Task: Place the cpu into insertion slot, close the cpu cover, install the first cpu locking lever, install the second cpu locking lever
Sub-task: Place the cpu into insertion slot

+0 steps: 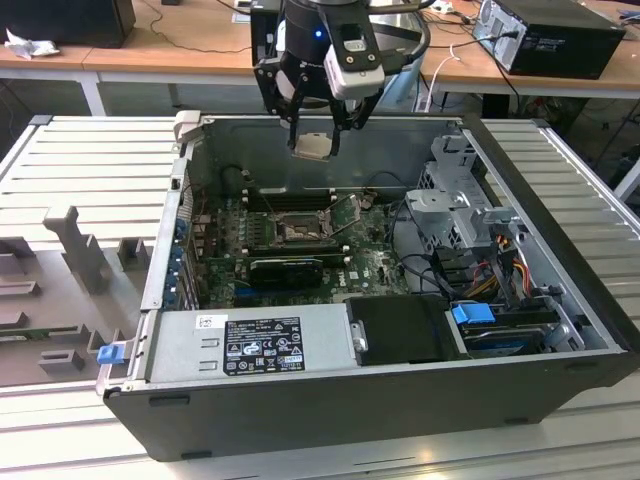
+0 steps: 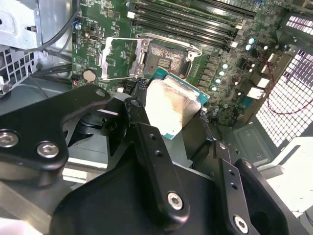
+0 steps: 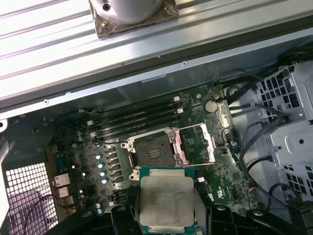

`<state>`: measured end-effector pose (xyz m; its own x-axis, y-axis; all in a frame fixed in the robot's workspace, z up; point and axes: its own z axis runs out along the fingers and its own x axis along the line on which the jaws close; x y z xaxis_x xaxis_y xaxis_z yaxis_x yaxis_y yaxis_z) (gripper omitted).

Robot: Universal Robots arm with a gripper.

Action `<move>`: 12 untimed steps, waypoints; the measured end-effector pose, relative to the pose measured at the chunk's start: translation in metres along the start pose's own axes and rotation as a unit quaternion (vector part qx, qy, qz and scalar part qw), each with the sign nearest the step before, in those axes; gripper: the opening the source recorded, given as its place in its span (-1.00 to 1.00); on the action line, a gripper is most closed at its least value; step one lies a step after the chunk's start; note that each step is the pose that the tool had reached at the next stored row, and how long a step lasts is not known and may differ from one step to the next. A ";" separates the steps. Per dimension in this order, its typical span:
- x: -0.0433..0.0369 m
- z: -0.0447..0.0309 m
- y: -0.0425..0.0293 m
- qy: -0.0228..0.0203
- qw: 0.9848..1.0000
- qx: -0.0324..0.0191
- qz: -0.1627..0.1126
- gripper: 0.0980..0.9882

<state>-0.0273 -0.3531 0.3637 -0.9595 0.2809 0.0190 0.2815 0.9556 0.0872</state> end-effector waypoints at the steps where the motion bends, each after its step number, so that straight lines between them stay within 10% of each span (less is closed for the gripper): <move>1: 0.0000 0.0000 0.0000 0.000 1.000 0.000 0.003 -0.01; 12: 0.0000 0.0001 0.0000 -0.003 0.999 -0.001 0.032 -0.01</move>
<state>-0.0273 -0.3531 0.3636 -0.9395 0.3421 0.0190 0.3425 0.9355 0.0871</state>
